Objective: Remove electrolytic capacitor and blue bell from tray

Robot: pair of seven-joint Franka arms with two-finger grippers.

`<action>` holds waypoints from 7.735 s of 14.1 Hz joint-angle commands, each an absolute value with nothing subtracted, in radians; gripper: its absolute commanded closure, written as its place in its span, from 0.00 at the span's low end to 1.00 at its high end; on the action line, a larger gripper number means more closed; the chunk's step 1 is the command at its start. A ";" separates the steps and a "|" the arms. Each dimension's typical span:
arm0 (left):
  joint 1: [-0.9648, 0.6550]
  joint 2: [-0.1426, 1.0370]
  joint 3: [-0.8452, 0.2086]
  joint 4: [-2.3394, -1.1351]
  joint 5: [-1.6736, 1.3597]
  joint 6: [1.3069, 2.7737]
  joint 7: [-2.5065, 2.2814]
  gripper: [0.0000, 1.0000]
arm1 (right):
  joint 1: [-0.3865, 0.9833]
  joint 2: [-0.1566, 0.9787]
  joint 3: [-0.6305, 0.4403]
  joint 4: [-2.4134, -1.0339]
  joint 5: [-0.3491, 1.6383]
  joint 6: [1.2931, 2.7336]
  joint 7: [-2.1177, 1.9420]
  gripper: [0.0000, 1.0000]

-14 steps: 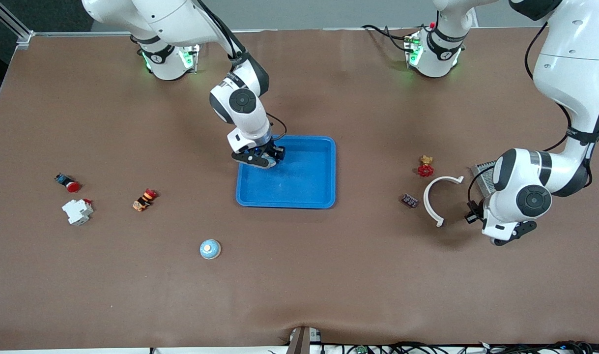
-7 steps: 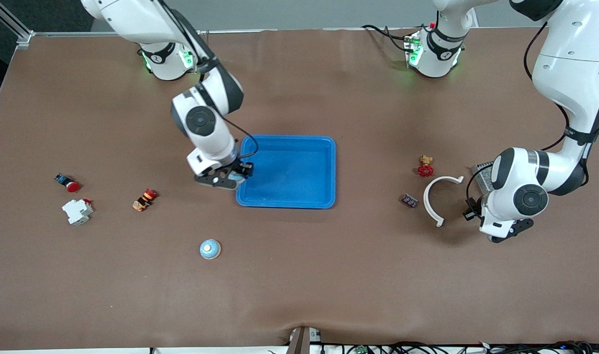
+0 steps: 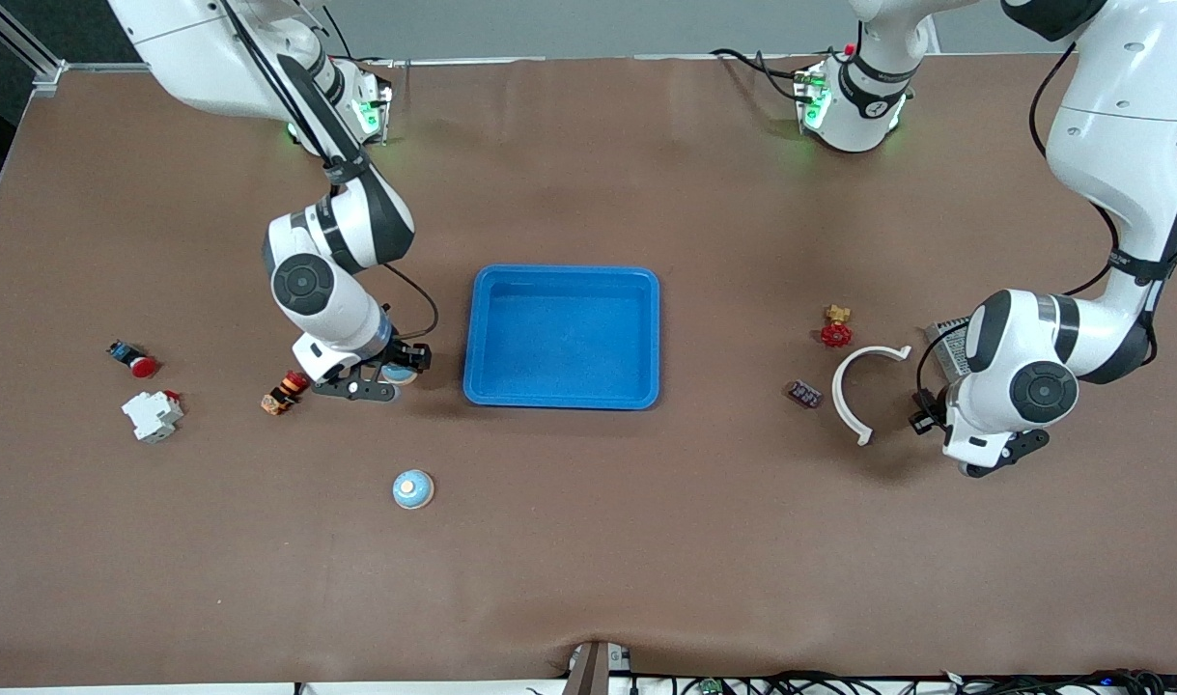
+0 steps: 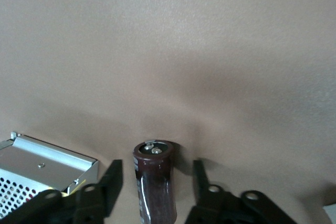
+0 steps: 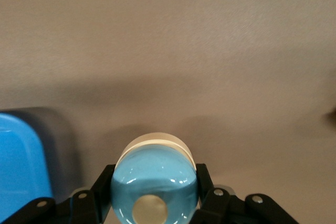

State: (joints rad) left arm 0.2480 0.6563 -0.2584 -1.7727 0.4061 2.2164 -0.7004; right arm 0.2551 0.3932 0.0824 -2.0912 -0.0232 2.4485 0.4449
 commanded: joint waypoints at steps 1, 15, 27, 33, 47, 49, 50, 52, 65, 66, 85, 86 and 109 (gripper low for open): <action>0.252 0.631 -0.275 -1.755 0.420 2.207 -0.692 0.00 | 0.172 0.405 0.101 -2.115 -0.034 2.508 0.346 1.00; 0.259 0.347 -0.374 -1.730 0.400 2.178 -0.448 0.00 | 0.086 0.489 0.100 -2.152 -0.035 2.643 0.230 1.00; 0.230 0.069 -0.393 -1.506 0.127 1.617 -0.218 0.00 | 0.078 0.394 0.109 -2.082 -0.021 2.418 0.239 0.00; -0.028 -0.028 -0.114 -1.552 0.049 1.549 -0.170 0.00 | 0.072 0.345 0.109 -1.907 -0.015 2.152 0.242 0.00; -0.026 -0.061 -0.124 -1.528 0.043 1.502 -0.133 0.00 | 0.011 0.276 0.110 -1.706 -0.020 1.927 0.261 0.00; -0.028 -0.063 -0.124 -1.528 0.044 1.499 -0.133 0.00 | -0.001 0.249 0.109 -1.697 -0.020 1.892 0.252 0.00; -0.023 -0.063 -0.123 -1.528 0.044 1.485 -0.130 0.00 | -0.008 0.233 0.110 -1.697 -0.020 1.881 0.249 0.00; -0.018 -0.061 -0.115 -1.529 0.044 1.473 -0.120 0.00 | -0.015 0.212 0.110 -1.698 -0.020 1.862 0.249 0.00; -0.021 -0.066 -0.118 -1.539 0.041 1.476 -0.126 0.00 | -0.078 0.098 0.106 -1.543 -0.018 1.600 0.146 0.00; -0.020 -0.069 -0.120 -1.540 0.041 1.476 -0.126 0.00 | -0.083 0.094 0.100 -1.519 -0.017 1.563 0.129 0.00; -0.023 -0.103 -0.124 -1.579 0.041 1.532 -0.124 0.00 | -0.038 0.084 0.037 -1.342 0.020 1.336 0.130 0.00; -0.023 -0.103 -0.124 -1.578 0.043 1.548 -0.124 0.00 | -0.038 0.084 0.037 -1.342 0.021 1.336 0.130 0.00; -0.023 -0.100 -0.149 -1.580 0.041 1.465 -0.114 0.00 | -0.038 0.080 0.037 -1.342 0.064 1.324 0.132 0.00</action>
State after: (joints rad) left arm -0.0268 -0.0759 -0.1479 -1.5606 0.0642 1.4746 -0.1418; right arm -0.0502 0.0838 0.0503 -1.3542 0.0515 1.3312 0.1285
